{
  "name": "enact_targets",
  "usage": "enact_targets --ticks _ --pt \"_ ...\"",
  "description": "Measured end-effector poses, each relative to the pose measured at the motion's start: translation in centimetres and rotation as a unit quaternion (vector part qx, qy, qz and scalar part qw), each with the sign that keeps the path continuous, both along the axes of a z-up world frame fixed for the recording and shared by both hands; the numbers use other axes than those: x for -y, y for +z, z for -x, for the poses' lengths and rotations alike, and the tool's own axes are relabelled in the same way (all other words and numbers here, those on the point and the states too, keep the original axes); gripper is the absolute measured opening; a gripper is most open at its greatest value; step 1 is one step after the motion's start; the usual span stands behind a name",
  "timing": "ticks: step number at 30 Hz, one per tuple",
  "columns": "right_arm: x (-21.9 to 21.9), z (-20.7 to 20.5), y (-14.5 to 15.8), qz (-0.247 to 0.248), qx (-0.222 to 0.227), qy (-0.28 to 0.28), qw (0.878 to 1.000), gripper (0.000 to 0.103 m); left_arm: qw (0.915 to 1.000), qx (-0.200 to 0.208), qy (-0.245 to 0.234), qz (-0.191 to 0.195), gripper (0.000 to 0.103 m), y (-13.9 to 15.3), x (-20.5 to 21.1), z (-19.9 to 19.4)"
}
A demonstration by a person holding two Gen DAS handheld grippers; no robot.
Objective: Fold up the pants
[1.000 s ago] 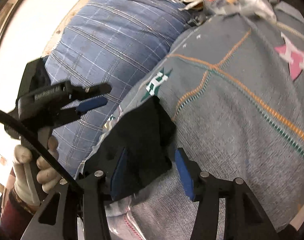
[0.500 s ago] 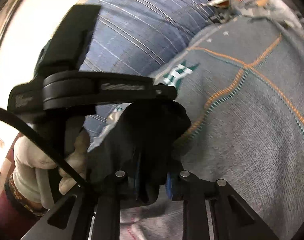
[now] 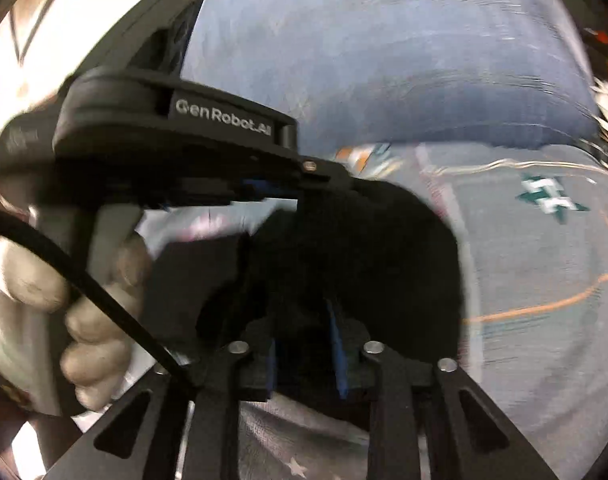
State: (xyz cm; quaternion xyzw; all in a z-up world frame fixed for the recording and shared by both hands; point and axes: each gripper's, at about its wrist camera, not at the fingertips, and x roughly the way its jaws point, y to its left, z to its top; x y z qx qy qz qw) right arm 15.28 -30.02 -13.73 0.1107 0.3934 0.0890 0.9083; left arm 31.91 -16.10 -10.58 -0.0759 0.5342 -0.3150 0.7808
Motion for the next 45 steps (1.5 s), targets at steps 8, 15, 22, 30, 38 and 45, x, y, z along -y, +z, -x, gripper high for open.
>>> enact_targets --ticks 8,15,22,30,38,45 --pt "-1.7 1.4 0.2 -0.027 0.013 0.035 0.999 0.061 0.9988 0.016 0.017 0.043 0.027 2.9 -4.5 0.6" --pt "4.7 7.6 2.9 -0.117 0.052 -0.017 0.992 0.066 0.998 0.043 0.003 0.047 0.045 6.5 -2.8 1.1" --pt "11.5 5.5 -0.7 -0.214 0.015 -0.114 0.97 0.068 0.9915 0.033 -0.112 -0.058 0.051 4.3 8.3 1.8" --pt "10.4 1.6 -3.6 -0.231 -0.019 -0.111 0.966 0.068 0.9754 0.003 -0.155 -0.157 0.051 -0.9 16.2 -0.4" --pt "11.6 2.7 -3.6 -0.221 -0.002 -0.118 0.968 0.07 0.9948 -0.016 -0.095 -0.034 0.055 2.7 8.4 -1.6" --pt "11.5 3.7 -3.5 -0.235 0.01 -0.127 0.964 0.071 0.9987 -0.027 -0.044 0.003 0.077 1.8 1.4 -1.0"
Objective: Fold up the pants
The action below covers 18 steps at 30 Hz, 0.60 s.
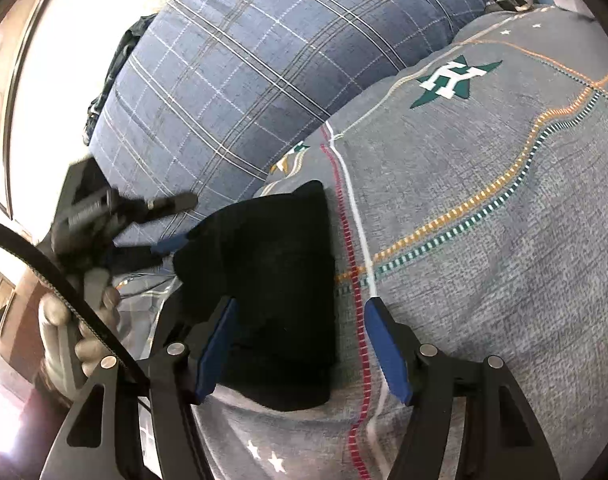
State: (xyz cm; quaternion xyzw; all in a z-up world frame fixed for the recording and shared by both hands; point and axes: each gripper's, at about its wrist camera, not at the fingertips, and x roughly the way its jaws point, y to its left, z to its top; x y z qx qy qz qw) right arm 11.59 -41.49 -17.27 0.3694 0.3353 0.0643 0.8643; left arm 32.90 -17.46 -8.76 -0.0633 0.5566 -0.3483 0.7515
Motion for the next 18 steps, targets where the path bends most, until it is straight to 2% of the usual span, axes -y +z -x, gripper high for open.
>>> enact_targets --ticks 3,5,7,8,9,11,18 --pt "-0.8 0.2 0.3 0.011 0.002 0.006 1.0 0.071 0.9995 -0.03 -0.007 0.005 0.077 -2.3 0.7 0.5" --pt "-1.3 0.6 0.3 0.018 0.001 0.01 1.0 0.071 0.9996 -0.019 -0.019 0.0 0.077 -2.4 2.3 0.9" --pt "-1.5 0.9 0.4 0.024 -0.001 0.008 1.0 0.071 0.9986 -0.002 -0.051 -0.017 0.044 -2.0 4.3 1.9" --pt "-1.5 1.1 0.5 0.025 -0.001 0.007 1.0 0.071 0.9975 0.004 -0.063 -0.031 0.018 -1.9 5.0 2.4" --pt "-1.5 1.2 0.5 0.027 0.0 0.006 1.0 0.071 0.9959 0.023 -0.071 -0.051 0.018 -1.4 5.8 3.0" --pt "-1.5 1.7 0.7 0.03 0.002 0.005 1.0 0.071 0.9947 0.039 -0.08 -0.051 0.017 -0.6 6.0 3.5" --pt "-1.8 2.5 1.8 0.041 0.012 0.006 0.999 0.071 0.9984 0.01 -0.037 0.043 0.016 3.1 2.0 3.4"
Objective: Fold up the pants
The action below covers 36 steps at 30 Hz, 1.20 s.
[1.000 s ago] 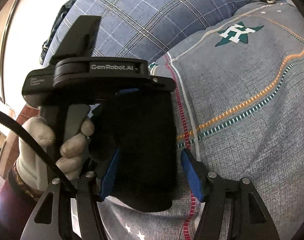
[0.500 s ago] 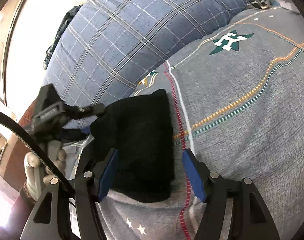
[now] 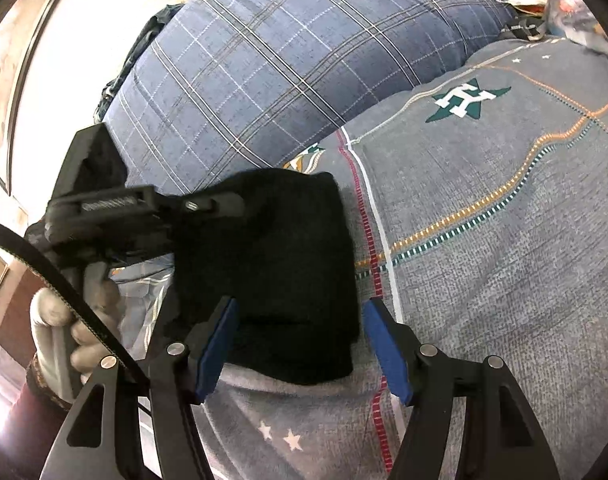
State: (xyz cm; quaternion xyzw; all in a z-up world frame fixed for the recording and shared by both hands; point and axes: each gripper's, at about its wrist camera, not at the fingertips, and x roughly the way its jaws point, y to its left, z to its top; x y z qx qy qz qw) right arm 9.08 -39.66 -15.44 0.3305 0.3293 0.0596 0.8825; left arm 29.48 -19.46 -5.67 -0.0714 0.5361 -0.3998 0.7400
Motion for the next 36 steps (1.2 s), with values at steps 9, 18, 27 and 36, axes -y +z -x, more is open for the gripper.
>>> enact_targets --ticks 9,18,27,36 --pt "-0.7 1.5 1.3 0.012 0.003 -0.01 1.0 0.071 0.9955 -0.028 0.077 0.048 0.016 0.5 -8.5 -0.2" --pt "-4.5 0.3 1.4 0.039 -0.011 0.022 0.999 0.071 0.9803 -0.057 0.167 0.089 0.016 -2.8 -18.2 -1.0" --pt "-7.3 -1.5 0.5 0.064 -0.035 0.054 0.996 0.071 0.9564 -0.112 0.23 0.141 0.02 -8.0 -22.8 -1.0" --pt "-8.9 -2.3 2.4 0.091 -0.014 0.069 0.993 0.071 0.9503 -0.066 0.248 0.176 0.045 -3.7 -26.4 1.2"
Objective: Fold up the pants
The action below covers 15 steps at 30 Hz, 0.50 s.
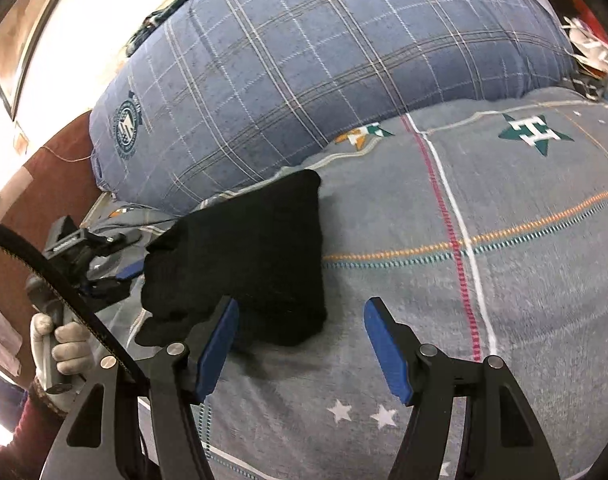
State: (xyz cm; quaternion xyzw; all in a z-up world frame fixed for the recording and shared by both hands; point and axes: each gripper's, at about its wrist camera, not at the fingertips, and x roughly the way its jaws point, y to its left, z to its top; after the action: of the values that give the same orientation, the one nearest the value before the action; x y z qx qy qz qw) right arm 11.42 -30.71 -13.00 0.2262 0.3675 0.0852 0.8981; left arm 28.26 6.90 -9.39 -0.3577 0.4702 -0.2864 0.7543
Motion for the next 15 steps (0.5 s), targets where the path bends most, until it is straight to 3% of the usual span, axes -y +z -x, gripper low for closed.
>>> enact_targets --ticks 5,11,15 --pt "-1.3 -0.3 -0.3 -0.008 -0.003 0.012 1.0 0.071 0.9973 0.02 -0.031 -0.064 0.046 1.4 2.8 0.6" --pt "-1.8 -0.2 -0.2 0.004 -0.001 0.014 1.0 0.071 0.9967 0.039 -0.061 -0.037 0.047 1.1 4.9 0.3" --pt "-1.9 -1.7 1.1 -0.011 0.022 0.023 0.999 0.071 0.9966 0.01 -0.036 -0.074 0.054 -1.4 5.3 -1.7"
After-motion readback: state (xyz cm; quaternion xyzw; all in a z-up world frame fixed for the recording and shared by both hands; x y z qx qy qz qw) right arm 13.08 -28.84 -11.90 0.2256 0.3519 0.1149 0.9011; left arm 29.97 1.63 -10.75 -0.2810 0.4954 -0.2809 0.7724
